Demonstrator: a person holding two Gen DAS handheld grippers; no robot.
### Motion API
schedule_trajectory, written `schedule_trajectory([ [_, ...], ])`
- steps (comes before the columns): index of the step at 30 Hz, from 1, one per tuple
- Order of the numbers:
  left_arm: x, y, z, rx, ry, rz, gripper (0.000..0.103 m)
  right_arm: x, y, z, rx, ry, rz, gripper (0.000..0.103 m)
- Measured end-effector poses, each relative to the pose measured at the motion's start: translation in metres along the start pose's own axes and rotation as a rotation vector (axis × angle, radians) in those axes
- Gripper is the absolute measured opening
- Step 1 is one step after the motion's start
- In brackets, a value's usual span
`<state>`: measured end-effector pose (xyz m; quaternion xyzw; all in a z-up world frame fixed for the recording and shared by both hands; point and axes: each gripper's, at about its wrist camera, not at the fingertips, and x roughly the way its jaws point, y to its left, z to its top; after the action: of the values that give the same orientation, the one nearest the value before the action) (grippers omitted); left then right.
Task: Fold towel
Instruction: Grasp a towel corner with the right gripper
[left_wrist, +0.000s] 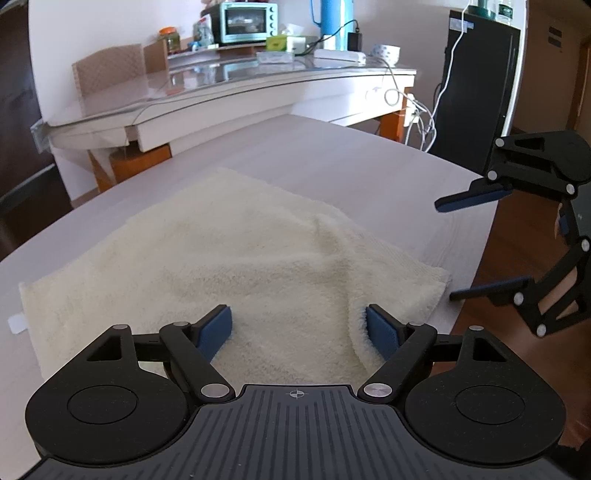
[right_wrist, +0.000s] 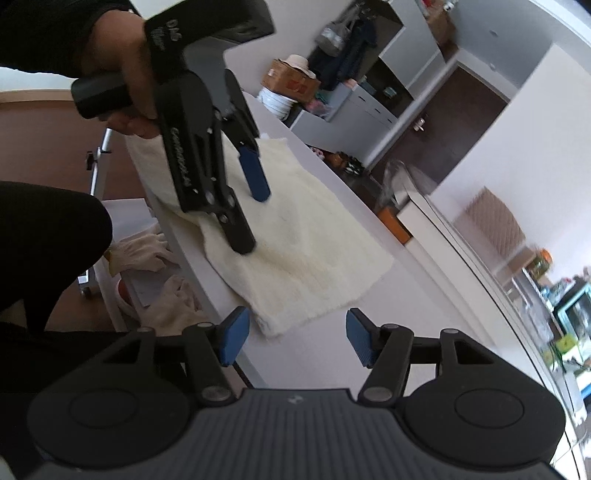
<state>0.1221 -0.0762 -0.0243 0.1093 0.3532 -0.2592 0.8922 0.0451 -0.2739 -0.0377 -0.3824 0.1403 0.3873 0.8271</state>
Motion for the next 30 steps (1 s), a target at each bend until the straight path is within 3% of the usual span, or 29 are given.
schedule_trajectory([
  [8, 0.000, 0.002, -0.001, 0.008, 0.001, -0.009, 0.085, 0.009, 0.015, -0.004, -0.202, 0.000, -0.106, 0.059],
  [12, 0.000, 0.002, -0.001, 0.008, -0.001, -0.009, 0.086, 0.012, 0.025, -0.003, -0.293, 0.007, -0.091, 0.040],
  [14, 0.000, 0.002, -0.001, 0.007, -0.003, -0.009, 0.086, 0.014, 0.029, -0.001, -0.317, 0.019, -0.072, 0.020],
  [16, -0.002, 0.002, -0.002, 0.001, -0.001, -0.009, 0.084, 0.016, 0.033, 0.000, -0.342, 0.035, -0.046, 0.007],
  [19, -0.019, 0.006, -0.005, -0.012, -0.009, 0.001, 0.085, 0.014, 0.036, 0.002, -0.354, 0.042, -0.033, 0.007],
  [25, -0.075, 0.038, -0.038, -0.035, -0.012, 0.209, 0.086, 0.002, 0.036, 0.005, -0.351, 0.053, -0.046, 0.007],
  [30, -0.106, 0.049, -0.065, -0.048, 0.027, 0.309, 0.086, 0.001, 0.033, 0.012, -0.369, 0.065, -0.076, 0.007],
])
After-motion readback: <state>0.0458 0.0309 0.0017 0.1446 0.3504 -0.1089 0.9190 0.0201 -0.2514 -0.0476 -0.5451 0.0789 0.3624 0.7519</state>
